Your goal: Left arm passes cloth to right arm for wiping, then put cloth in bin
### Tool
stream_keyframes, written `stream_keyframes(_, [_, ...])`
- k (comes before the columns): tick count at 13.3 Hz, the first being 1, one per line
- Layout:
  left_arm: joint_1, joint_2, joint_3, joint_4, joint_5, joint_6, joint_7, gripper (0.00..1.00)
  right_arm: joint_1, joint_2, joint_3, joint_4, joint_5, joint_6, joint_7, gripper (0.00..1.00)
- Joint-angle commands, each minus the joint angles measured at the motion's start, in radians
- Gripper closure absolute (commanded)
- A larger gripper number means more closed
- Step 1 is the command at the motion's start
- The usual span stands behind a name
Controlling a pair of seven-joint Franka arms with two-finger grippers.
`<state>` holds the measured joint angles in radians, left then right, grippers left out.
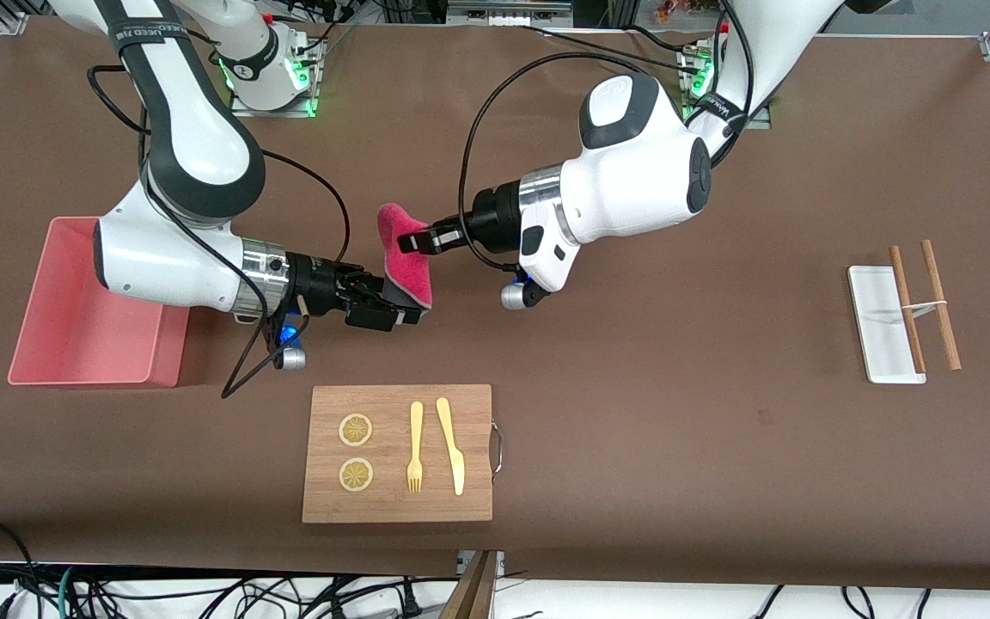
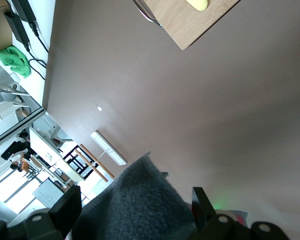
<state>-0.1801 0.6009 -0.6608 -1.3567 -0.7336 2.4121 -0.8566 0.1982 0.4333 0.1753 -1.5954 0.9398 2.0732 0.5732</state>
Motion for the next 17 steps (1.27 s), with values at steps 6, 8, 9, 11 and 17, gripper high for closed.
stream_keyframes(6, [-0.012,0.005,0.007,0.01,-0.01,0.009,-0.004,1.0,-0.019,0.001,0.001,0.0,0.024,-0.061,-0.019,1.0])
stream_keyframes(8, [-0.01,0.005,0.007,0.01,-0.01,0.009,-0.004,1.0,-0.028,0.001,-0.002,0.005,0.014,-0.065,-0.024,1.0])
stream_keyframes(9, [-0.01,0.004,0.007,0.01,-0.01,0.009,-0.004,1.0,-0.034,-0.001,-0.002,0.005,0.013,-0.073,-0.024,1.0])
stream_keyframes(11, [-0.006,0.004,0.006,0.01,-0.012,0.004,-0.007,1.0,-0.042,-0.001,-0.01,0.008,0.008,-0.082,-0.024,1.0])
stream_keyframes(17, [0.028,-0.007,0.006,0.013,-0.007,-0.034,-0.071,0.0,-0.056,0.001,-0.013,0.011,-0.007,-0.082,-0.041,1.0])
